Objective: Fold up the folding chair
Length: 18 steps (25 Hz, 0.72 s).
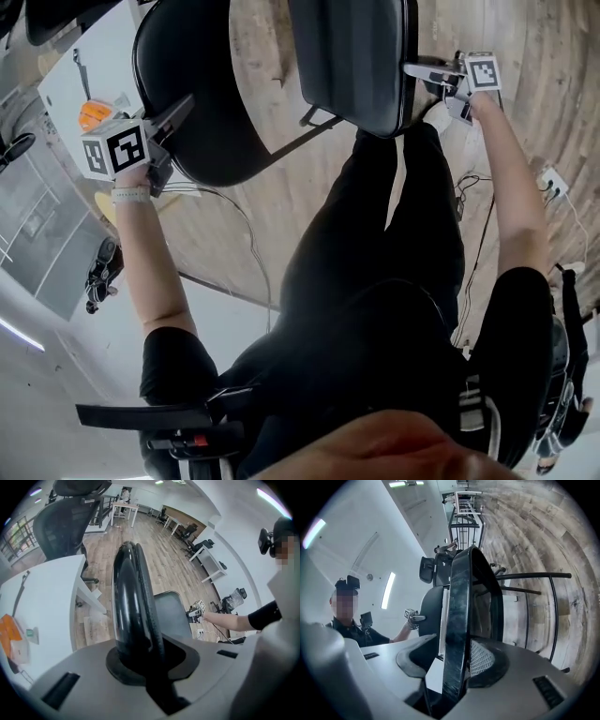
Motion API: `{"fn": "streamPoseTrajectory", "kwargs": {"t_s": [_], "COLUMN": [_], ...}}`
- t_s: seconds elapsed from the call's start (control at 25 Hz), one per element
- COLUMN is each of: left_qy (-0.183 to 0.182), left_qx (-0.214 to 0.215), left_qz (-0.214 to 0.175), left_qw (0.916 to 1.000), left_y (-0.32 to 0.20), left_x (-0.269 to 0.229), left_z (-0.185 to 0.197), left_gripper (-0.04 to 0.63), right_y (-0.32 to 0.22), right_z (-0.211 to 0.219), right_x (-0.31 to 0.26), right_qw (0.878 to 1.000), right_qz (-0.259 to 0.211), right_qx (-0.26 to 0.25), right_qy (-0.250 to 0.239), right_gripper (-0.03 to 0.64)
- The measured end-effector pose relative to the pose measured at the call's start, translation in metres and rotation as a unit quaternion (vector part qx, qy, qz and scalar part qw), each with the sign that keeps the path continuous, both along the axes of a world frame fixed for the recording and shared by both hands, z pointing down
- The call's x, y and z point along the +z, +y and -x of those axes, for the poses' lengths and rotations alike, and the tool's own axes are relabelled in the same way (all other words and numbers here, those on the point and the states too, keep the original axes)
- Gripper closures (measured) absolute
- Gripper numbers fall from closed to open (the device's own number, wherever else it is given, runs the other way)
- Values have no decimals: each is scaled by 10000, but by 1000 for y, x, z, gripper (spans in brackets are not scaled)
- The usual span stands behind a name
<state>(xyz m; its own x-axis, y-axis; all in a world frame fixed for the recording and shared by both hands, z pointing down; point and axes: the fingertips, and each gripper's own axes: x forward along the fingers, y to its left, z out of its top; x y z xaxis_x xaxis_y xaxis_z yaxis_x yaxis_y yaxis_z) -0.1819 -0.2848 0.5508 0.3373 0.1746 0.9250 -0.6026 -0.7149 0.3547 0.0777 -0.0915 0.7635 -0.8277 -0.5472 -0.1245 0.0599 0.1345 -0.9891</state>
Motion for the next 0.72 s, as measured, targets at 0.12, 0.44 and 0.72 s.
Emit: {"fn": "streamPoseTrajectory", "kwargs": {"t_s": [0.12, 0.44, 0.72], "left_qy": [-24, -54, -44], "left_qx": [0, -31, -37], "left_qz": [-78, -248, -452], "left_qw": [10000, 9997, 9990], "left_y": [-6, -26, -48], "left_x": [-10, -27, -49], "left_z": [9, 27, 48], "left_gripper": [539, 538, 538], "right_y": [-15, -59, -108], "right_z": [25, 75, 137], "right_x": [-21, -65, -103], "right_qw": [9998, 9984, 9985], "right_qz": [-170, -504, -494], "right_qx": [-116, -114, -170], "right_qy": [-43, -244, -160], "right_gripper": [480, 531, 554]}}
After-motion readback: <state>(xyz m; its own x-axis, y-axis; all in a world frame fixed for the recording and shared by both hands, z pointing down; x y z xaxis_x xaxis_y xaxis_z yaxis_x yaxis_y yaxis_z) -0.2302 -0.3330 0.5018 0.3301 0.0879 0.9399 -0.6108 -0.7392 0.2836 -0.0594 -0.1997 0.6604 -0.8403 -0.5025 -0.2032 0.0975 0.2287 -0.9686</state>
